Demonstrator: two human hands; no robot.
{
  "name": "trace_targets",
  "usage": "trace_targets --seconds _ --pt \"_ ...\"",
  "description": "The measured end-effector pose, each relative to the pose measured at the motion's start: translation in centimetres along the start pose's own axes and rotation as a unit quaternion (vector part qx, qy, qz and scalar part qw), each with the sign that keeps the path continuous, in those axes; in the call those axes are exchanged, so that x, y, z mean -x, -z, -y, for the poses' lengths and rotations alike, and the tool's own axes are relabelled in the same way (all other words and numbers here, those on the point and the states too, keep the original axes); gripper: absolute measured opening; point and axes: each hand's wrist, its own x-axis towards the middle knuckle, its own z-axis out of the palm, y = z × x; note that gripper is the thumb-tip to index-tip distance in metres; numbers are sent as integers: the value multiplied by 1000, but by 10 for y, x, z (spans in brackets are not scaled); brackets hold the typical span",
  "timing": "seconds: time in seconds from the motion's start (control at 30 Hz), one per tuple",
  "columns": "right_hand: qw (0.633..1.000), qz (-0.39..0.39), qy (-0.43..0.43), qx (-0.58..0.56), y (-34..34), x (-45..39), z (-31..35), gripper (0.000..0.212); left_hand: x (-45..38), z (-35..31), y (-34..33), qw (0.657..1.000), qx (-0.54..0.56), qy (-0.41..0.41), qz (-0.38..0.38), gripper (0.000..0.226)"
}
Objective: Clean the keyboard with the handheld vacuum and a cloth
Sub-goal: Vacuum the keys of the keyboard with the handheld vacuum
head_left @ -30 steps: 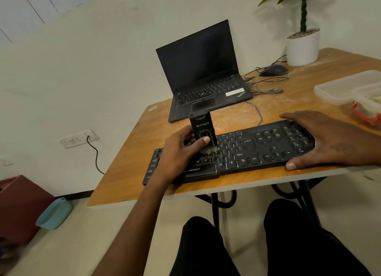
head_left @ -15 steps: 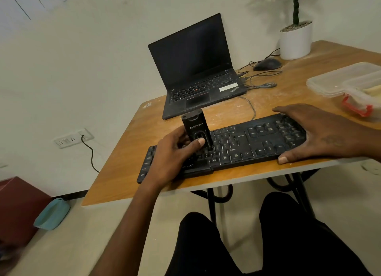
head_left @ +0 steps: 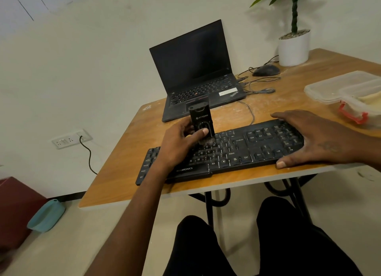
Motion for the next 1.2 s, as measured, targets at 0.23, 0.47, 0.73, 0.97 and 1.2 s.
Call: trace_targets --seconds 0.23,0.47,0.73,0.97,1.2 --pt "1000 -1 0 -2 0 1 0 134 -10 0 -6 1000 -3 13 12 42" --pt "1000 1 -4 4 2 1 3 135 47 -16 -2 997 69 20 30 37" --pt "999 47 -20 -14 11 4 -11 140 46 -15 -5 997 72 14 24 39" --pt "999 18 -48 -19 5 7 -12 145 -8 -11 -4 999 15 30 -2 37" --pt "999 18 -50 0 5 11 -8 143 16 -15 -6 997 56 31 33 38"
